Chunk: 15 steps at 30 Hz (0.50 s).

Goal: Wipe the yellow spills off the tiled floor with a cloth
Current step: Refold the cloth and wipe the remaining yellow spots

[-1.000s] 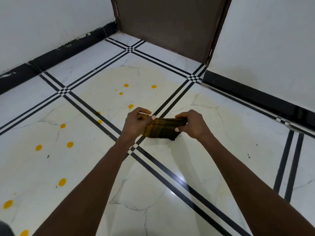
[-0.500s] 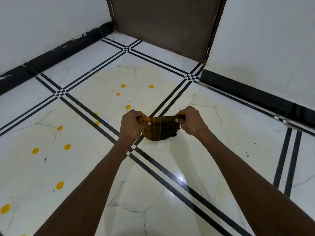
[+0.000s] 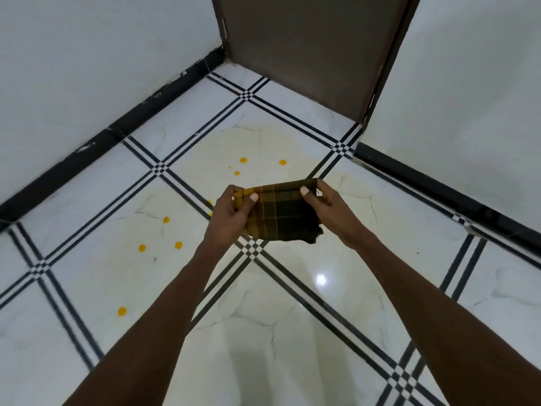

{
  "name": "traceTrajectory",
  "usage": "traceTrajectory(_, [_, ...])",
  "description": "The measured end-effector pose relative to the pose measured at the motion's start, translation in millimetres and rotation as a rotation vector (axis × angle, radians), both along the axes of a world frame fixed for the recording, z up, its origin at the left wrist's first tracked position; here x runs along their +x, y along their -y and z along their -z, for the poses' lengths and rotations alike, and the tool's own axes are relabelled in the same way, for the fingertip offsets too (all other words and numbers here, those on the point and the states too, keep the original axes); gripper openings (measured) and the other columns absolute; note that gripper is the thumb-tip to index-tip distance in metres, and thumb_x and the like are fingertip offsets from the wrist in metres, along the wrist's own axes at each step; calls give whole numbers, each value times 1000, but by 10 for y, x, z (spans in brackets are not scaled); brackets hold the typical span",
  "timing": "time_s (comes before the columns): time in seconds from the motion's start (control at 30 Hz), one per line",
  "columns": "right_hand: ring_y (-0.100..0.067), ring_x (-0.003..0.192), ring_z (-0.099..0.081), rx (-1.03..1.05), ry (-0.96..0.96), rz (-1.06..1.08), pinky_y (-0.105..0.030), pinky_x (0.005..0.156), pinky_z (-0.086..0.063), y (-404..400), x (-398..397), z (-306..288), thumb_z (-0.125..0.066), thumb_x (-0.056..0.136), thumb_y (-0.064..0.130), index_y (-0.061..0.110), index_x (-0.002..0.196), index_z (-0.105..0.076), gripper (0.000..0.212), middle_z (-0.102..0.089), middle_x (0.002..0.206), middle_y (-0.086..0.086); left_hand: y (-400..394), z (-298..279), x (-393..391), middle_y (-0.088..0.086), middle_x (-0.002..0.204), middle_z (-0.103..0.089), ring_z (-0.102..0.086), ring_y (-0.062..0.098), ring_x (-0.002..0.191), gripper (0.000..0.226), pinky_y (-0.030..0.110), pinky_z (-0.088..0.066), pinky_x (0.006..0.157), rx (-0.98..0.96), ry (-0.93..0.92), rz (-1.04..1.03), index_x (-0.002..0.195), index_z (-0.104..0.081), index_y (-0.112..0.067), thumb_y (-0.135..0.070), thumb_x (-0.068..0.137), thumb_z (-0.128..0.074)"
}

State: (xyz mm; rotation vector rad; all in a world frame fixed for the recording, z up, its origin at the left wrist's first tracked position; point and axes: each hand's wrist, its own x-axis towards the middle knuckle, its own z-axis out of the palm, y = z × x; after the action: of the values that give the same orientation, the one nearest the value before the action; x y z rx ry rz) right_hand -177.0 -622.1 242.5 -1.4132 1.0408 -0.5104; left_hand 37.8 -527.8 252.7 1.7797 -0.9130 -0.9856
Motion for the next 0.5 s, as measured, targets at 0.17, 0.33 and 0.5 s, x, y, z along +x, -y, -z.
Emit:
traceTrajectory(0.17, [-11, 119, -70, 349, 147, 80, -29, 96, -56, -463, 93, -1137, -51, 108, 41, 24, 133, -65, 33, -76, 127, 4, -333, -1130, -3, 6, 98, -77, -74, 19, 92, 31, 39, -61, 80, 80, -232, -157, 112, -73, -10, -38, 99, -66])
traceTrajectory(0.33, [-33, 119, -72, 651, 284, 111, -45, 103, -57, -957, 216, -2337, -59, 104, 38, 12, 134, -66, 40, -75, 127, -13, -806, -2256, 84, 12, 108, -79, -77, 23, 97, 40, 37, -63, 75, 143, -383, -225, 122, -71, -8, -41, 104, -56])
traceTrajectory(0.5, [-37, 126, -67, 792, 344, 54, -54, 109, -53, -1483, 503, -2908, -59, 105, 34, 12, 138, -64, 40, -70, 136, -17, -1359, -2877, 369, 13, 108, -79, -76, 23, 95, 44, 31, -59, 69, 179, -384, -308, 120, -70, -9, -46, 104, -54])
